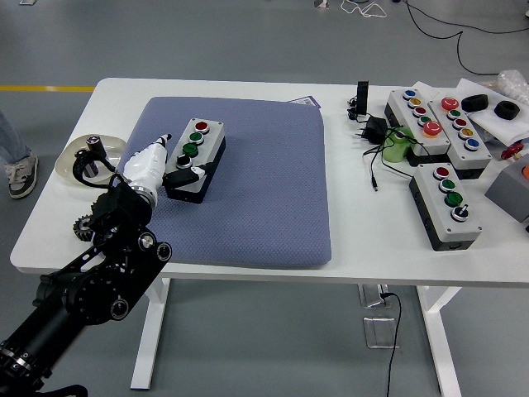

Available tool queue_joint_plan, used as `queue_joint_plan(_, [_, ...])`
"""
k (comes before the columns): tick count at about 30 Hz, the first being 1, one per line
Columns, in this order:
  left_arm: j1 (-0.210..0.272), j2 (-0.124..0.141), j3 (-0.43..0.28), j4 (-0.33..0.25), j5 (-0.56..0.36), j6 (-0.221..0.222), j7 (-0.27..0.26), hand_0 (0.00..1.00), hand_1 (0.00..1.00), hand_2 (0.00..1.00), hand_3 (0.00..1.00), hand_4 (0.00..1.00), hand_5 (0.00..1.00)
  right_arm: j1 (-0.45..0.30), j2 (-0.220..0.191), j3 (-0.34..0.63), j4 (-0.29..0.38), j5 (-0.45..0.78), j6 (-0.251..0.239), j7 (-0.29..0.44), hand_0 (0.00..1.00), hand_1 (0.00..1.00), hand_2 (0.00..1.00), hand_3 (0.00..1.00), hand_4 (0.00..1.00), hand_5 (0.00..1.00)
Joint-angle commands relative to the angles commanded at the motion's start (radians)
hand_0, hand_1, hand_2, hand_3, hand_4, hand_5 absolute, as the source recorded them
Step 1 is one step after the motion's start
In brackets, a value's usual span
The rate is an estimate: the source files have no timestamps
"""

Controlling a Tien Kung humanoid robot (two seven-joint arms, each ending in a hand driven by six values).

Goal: Pick up the button,place it on the desk,press the button,press the button

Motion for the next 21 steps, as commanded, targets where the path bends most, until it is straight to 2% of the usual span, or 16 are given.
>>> queue_joint_plan(5, [-0.010,0.000,0.017,0.007,0.003,-0.015,0.022,0.998,0.998,0.998,0.998,0.998,0.738,0.000,-0.001,-0.001,0.000,-0.002,0.000,0.001,0.655,0.609,0.665,0.637,0.237,0.263])
queue_joint_plan(11, [-0.025,0.000,0.049,0.021,-0.008,-0.037,0.022,0.998,0.998,0.998,0.998,0.998,0.729,0.001,-0.001,-0.007,0.000,-0.001,0.000,0.003,0.655,0.608,0.662,0.637,0.237,0.262])
queue_joint_plan(18, [-0.056,0.000,0.099,0.085,-0.025,-0.030,0.022,0.984,0.998,0.998,0.998,0.998,0.724,0.002,-0.002,-0.010,0.000,-0.005,0.000,0.003,0.653,0.606,0.662,0.636,0.238,0.261])
queue_joint_plan(19, [-0.064,0.000,0.104,0.100,-0.024,-0.022,0.022,0.908,0.996,0.998,0.998,0.998,0.519,0.002,-0.002,-0.010,0.000,-0.006,0.001,0.002,0.651,0.606,0.662,0.636,0.240,0.258])
queue_joint_plan(21, [-0.080,0.000,0.110,0.127,-0.022,-0.009,0.022,0.908,0.996,0.998,0.998,0.998,0.519,0.002,-0.002,-0.010,0.000,-0.009,0.001,0.002,0.651,0.606,0.662,0.636,0.240,0.258])
